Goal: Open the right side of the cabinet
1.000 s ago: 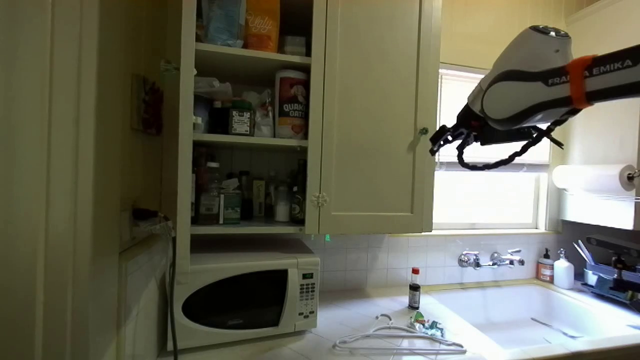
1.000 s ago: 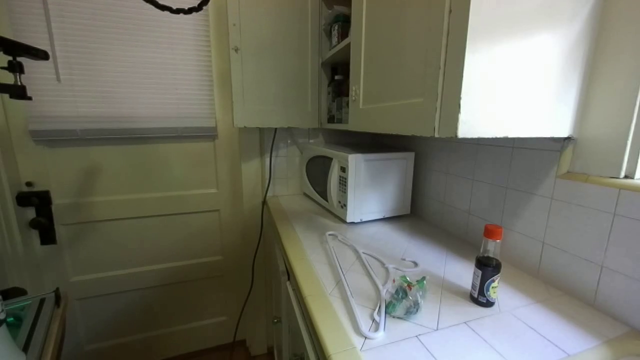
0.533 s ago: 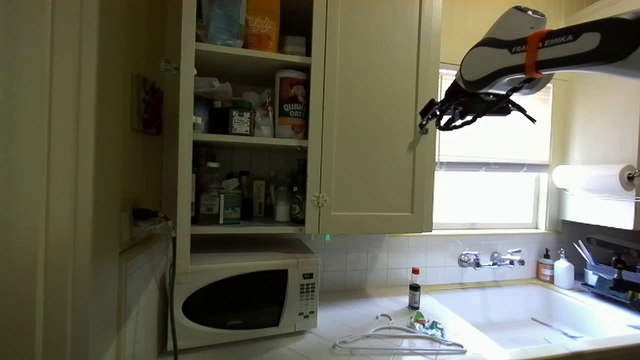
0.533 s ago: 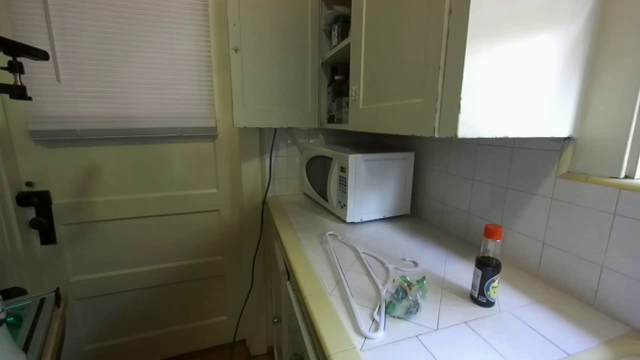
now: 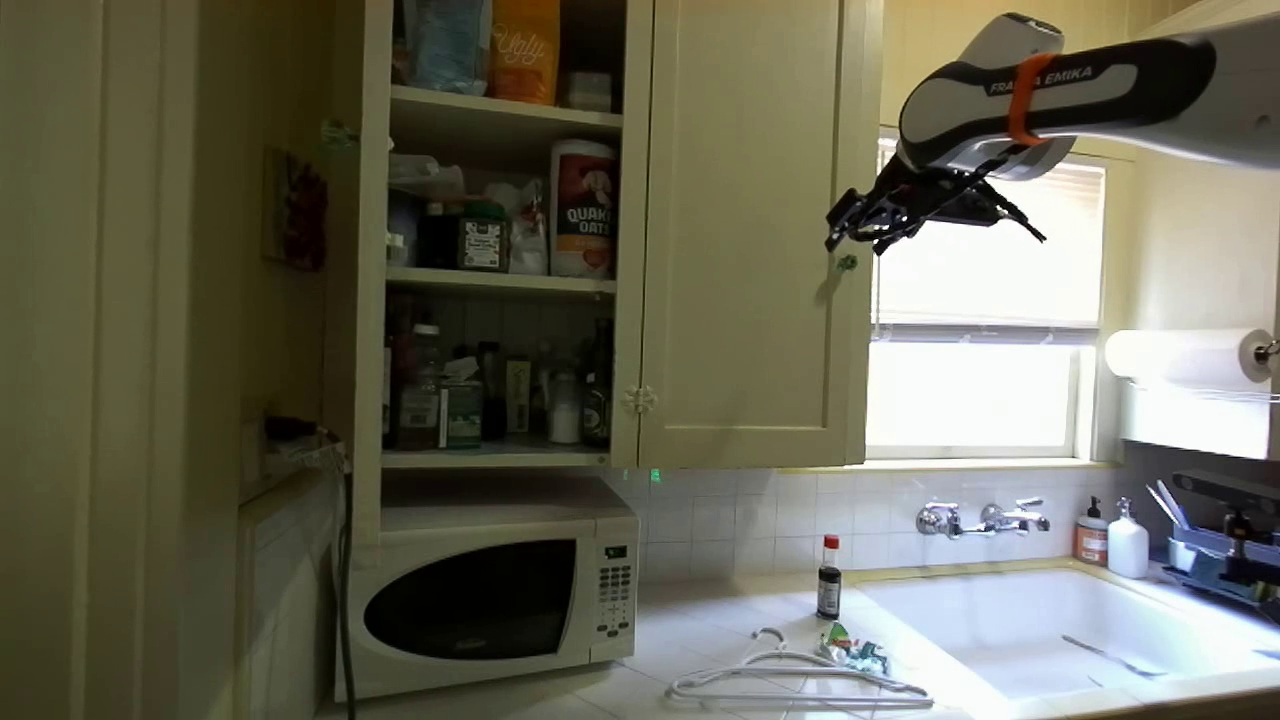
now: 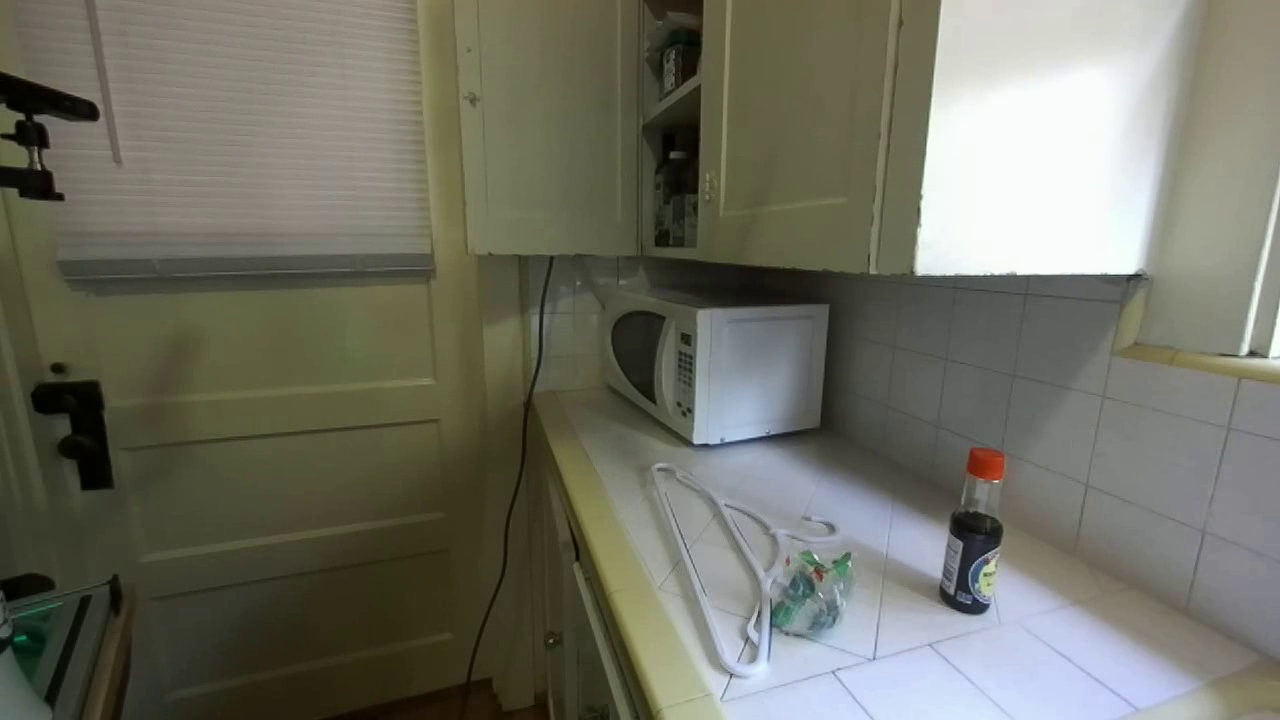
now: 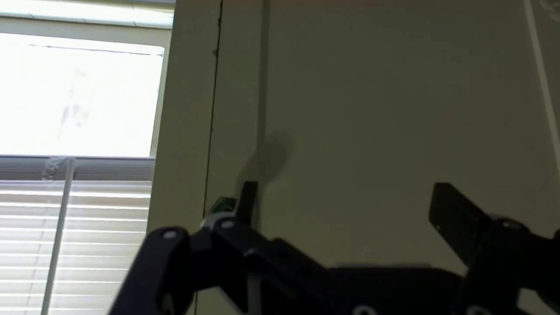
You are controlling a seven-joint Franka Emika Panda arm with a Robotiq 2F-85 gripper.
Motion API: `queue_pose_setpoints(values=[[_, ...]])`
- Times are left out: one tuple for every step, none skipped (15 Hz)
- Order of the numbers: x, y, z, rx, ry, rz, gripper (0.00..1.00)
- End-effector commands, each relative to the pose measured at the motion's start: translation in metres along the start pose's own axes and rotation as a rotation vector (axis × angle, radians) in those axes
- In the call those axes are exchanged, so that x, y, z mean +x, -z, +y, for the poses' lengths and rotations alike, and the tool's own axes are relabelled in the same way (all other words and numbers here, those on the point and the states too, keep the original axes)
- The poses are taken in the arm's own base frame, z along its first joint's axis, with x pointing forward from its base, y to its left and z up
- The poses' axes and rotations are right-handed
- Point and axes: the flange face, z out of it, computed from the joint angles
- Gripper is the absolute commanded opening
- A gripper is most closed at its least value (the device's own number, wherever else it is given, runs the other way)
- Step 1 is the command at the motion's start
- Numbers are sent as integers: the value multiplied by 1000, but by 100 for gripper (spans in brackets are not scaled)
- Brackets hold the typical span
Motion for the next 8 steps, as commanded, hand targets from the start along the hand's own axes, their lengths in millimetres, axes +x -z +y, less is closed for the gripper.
queue_pose_setpoints(values=[[-13, -5, 17, -51, -70, -19, 100], [-13, -6, 24, -65, -87, -19, 100], [-13, -8, 31, -81, -106, -20, 100], [-13, -9, 38, -91, -125, -24, 100], [-10, -10, 44, -103, -138, -22, 100], [-8, -11, 49, -114, -150, -23, 100], [-7, -12, 52, -120, -158, -23, 100], [-5, -14, 54, -121, -166, -23, 100]])
